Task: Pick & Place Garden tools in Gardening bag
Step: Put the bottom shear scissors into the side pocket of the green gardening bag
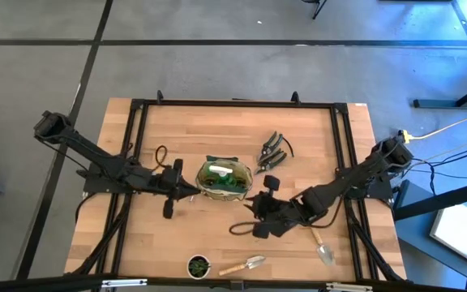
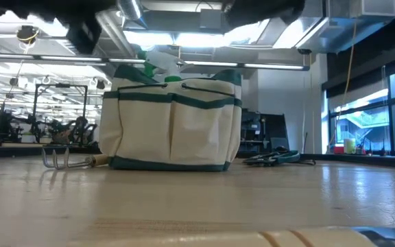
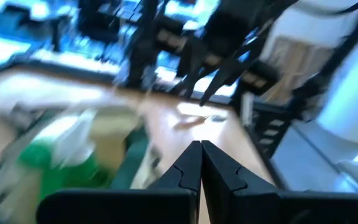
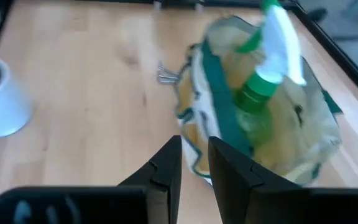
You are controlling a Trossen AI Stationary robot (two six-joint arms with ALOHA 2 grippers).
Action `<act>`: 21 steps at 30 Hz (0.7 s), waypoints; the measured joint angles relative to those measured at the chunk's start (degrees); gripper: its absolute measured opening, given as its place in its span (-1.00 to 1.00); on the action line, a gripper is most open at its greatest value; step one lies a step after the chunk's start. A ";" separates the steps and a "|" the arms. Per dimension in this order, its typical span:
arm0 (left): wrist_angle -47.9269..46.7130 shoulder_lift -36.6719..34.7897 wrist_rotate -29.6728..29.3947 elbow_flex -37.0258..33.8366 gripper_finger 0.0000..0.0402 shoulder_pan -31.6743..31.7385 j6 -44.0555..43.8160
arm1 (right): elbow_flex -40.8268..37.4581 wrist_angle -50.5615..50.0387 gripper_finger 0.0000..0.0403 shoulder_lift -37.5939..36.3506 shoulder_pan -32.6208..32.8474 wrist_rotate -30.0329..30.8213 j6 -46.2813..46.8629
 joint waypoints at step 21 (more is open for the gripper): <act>9.05 0.04 0.16 0.00 -0.99 -2.60 7.22 | 0.01 -0.30 -0.60 1.27 1.25 -0.18 18.82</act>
